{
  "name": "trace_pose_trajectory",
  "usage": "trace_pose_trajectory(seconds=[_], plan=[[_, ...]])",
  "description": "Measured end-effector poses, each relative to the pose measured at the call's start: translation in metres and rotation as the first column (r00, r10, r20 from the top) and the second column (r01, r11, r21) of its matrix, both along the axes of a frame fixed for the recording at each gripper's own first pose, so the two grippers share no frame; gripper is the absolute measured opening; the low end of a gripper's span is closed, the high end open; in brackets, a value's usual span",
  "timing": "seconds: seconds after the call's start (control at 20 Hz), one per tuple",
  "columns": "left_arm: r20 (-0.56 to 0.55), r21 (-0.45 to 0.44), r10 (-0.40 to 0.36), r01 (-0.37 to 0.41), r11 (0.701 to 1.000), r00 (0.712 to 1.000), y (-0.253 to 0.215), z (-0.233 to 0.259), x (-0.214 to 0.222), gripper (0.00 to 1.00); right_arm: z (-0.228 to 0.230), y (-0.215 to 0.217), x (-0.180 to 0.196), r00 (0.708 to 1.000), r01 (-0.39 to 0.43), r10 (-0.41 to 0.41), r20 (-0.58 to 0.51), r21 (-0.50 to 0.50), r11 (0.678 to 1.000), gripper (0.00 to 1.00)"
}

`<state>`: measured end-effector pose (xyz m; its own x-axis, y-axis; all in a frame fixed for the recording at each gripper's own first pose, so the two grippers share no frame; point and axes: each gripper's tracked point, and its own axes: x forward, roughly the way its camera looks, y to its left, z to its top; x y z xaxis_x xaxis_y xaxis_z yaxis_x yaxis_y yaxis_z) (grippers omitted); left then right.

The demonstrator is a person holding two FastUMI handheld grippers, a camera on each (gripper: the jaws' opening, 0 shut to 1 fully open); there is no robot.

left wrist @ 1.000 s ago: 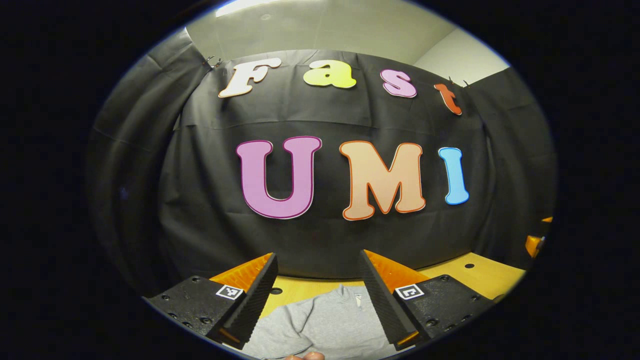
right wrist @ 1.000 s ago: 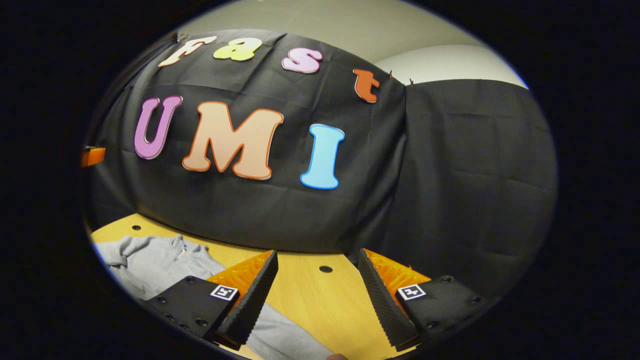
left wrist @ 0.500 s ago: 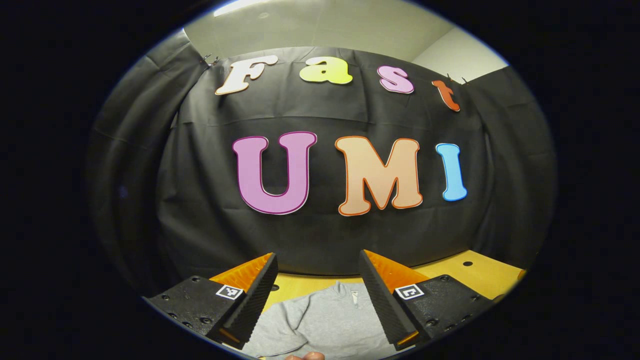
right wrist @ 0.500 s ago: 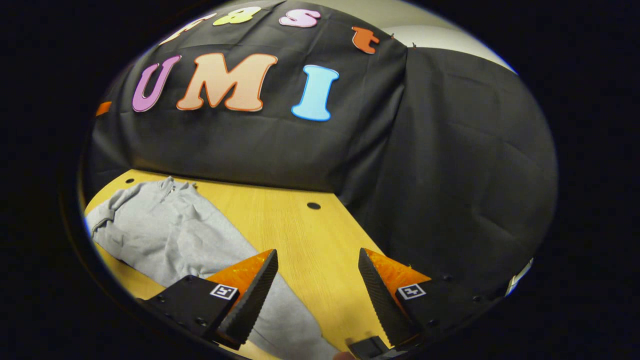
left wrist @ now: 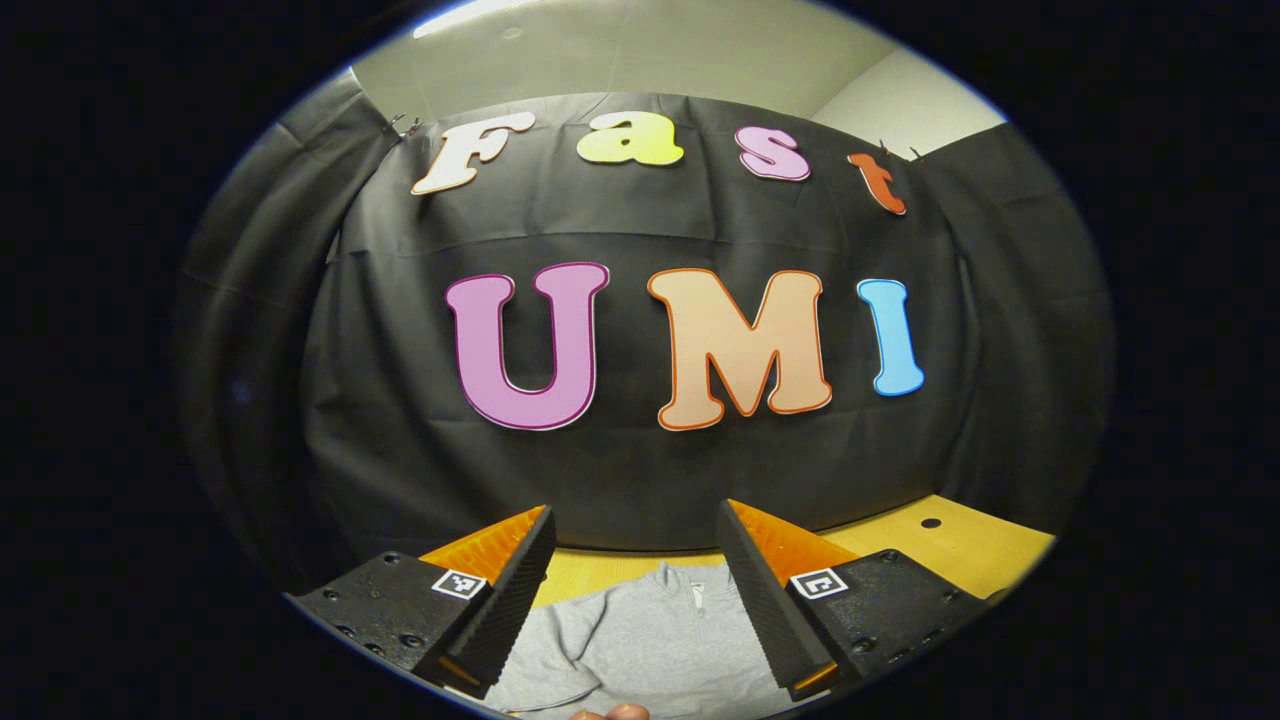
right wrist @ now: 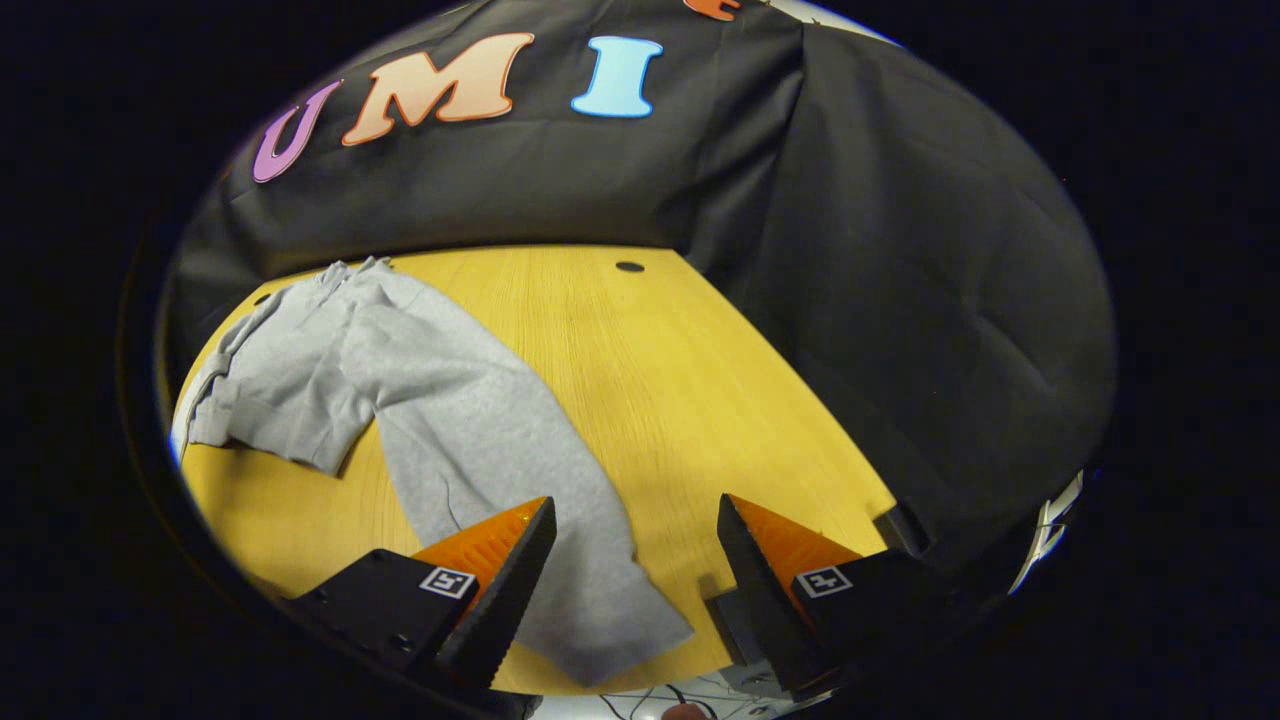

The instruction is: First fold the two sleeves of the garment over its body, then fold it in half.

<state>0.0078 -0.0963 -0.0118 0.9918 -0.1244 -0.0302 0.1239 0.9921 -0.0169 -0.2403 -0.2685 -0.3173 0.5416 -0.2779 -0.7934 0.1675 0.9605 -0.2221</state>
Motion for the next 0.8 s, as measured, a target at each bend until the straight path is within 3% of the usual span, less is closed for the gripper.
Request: trace_pose_trajectory(seconds=[0.3,0.55,0.7,0.75,0.8], plan=[[-0.001,-0.004,0.007,-0.007,1.000,1.000,-0.018,0.002,-0.001,0.94,-0.024,0.003,-0.022,0.995,-0.007,0.014,-0.095,0.075,0.997,1.00],[0.000,-0.007,0.038,-0.038,0.999,0.999,-0.030,0.003,-0.005,0.94,-0.038,0.012,-0.031,0.984,-0.049,0.075,-0.162,0.156,0.987,0.98],[0.004,-0.003,0.058,-0.058,0.998,0.998,-0.038,0.006,-0.010,0.94,-0.044,0.023,-0.032,0.978,-0.050,0.094,-0.185,0.230,0.972,0.83],[0.005,0.000,0.066,-0.066,0.998,0.998,-0.038,0.006,-0.013,0.94,-0.045,0.023,-0.030,0.978,-0.051,0.097,-0.185,0.241,0.969,0.67],[0.007,0.003,0.078,-0.078,0.997,0.997,-0.039,0.007,-0.015,0.94,-0.045,0.025,-0.029,0.977,-0.055,0.105,-0.187,0.256,0.965,0.62]])
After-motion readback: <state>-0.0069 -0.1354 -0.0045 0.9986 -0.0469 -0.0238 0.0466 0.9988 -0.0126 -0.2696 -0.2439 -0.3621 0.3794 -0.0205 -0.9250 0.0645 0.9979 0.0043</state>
